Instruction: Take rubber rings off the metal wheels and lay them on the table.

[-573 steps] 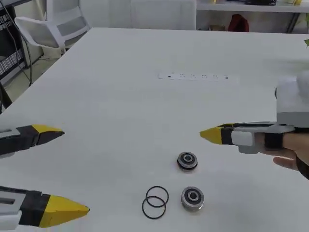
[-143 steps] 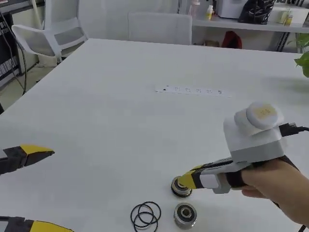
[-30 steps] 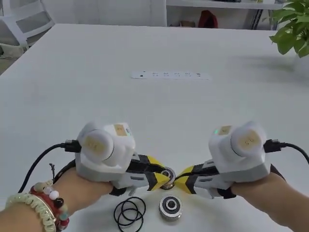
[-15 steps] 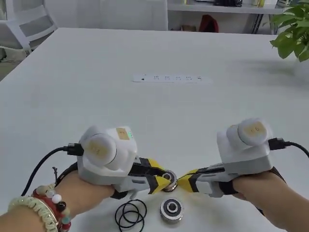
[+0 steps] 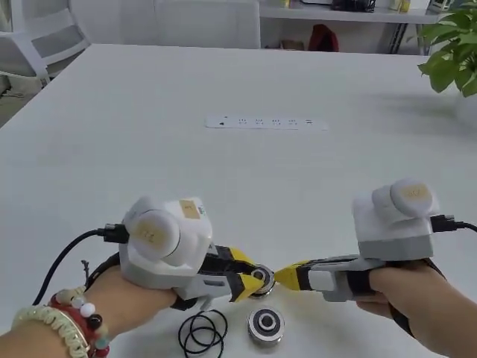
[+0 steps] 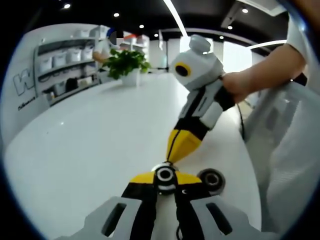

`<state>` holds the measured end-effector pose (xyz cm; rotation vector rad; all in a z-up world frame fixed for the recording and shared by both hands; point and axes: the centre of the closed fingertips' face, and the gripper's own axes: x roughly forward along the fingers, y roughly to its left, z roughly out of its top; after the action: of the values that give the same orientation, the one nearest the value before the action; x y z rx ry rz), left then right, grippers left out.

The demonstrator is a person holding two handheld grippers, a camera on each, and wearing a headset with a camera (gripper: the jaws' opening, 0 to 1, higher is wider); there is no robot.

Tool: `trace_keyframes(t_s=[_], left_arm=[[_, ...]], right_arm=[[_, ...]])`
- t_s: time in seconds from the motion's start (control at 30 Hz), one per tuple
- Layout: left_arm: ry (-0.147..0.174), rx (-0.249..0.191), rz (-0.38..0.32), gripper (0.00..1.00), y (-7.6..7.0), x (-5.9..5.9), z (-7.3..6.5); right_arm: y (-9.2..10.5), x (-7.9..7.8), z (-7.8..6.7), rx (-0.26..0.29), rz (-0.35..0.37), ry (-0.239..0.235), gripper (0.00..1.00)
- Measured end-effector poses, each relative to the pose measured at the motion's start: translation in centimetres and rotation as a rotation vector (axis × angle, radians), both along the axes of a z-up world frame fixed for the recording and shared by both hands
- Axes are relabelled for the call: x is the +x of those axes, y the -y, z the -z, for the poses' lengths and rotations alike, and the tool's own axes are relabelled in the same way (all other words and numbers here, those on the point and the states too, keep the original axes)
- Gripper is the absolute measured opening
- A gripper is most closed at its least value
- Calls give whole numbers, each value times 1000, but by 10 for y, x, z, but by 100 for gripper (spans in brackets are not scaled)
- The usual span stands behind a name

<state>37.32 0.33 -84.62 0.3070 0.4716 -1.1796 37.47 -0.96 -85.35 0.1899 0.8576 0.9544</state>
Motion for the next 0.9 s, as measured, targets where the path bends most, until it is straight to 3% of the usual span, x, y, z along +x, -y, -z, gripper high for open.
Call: trace_keyframes(t_s=[0.2,0.57,0.9], left_arm=[[9,13,4,13,-1,0,0],[35,37,7,13,-3,-1,1],[37,33,1,13,-3,0,1]], right_arm=[[-3,-1,-2,36,26,-40,0],[-9,-1,-5,37,24,-34,0],[-13,-2,-8,44,12,-29,0]])
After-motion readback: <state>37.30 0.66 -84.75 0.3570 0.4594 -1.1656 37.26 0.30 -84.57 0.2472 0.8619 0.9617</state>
